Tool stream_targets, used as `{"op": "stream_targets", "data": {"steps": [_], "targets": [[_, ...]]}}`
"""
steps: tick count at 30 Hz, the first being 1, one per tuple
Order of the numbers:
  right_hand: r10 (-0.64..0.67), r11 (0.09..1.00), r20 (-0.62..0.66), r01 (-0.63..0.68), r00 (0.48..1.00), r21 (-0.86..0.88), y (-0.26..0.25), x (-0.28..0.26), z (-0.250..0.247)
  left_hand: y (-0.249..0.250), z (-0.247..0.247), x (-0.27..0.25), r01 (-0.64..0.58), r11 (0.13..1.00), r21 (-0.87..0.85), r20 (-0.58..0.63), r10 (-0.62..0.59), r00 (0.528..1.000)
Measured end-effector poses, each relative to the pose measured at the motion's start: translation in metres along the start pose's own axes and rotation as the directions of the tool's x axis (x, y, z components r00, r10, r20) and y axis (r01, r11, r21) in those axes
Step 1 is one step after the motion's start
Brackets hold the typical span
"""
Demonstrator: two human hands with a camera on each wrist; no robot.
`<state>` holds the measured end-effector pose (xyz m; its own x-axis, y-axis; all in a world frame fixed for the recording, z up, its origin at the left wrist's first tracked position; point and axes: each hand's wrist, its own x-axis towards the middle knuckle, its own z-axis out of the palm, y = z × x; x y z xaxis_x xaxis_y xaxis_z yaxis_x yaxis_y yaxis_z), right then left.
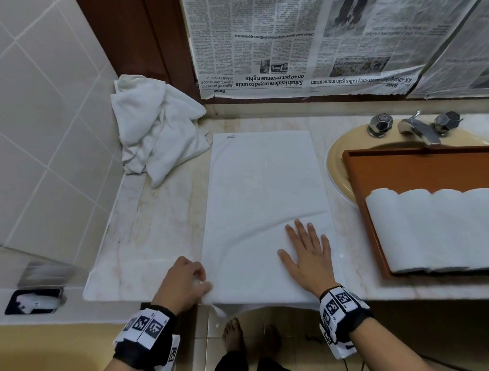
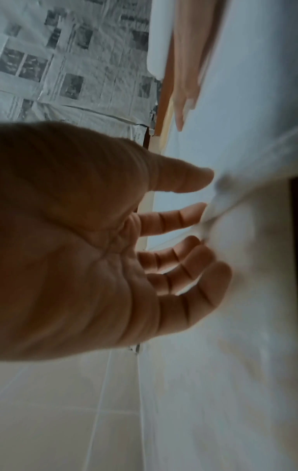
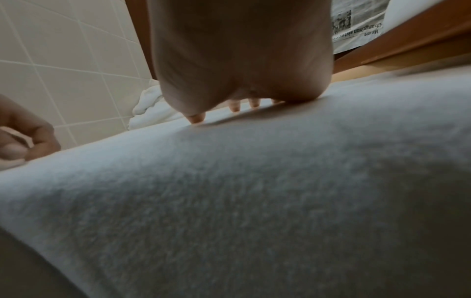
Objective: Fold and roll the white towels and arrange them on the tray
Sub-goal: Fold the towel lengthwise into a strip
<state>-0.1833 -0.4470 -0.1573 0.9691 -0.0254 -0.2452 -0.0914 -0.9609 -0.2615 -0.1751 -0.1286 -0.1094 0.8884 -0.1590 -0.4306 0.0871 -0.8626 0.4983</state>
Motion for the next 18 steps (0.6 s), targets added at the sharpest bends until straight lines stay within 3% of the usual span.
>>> {"op": "stream_targets", "data": {"steps": [7,14,18], "targets": [[-0.008,1.000,-0.020,0.008,1.000,0.015,0.005,-0.005,0.000,-0.016,-0.004,0.000,-0.022,1.000,0.011,0.076,0.021,0.997],[-0.016,1.000,-0.057,0.016,0.998,0.010,0.010,-0.002,0.004,-0.024,-0.005,-0.005,-0.038,0.999,0.027,0.063,0.036,0.997],[0.007,1.000,-0.060,-0.006,0.998,0.031,0.005,-0.001,0.002,-0.013,0.002,0.002,-0.116,0.993,0.010,-0.123,0.116,0.986]]}}
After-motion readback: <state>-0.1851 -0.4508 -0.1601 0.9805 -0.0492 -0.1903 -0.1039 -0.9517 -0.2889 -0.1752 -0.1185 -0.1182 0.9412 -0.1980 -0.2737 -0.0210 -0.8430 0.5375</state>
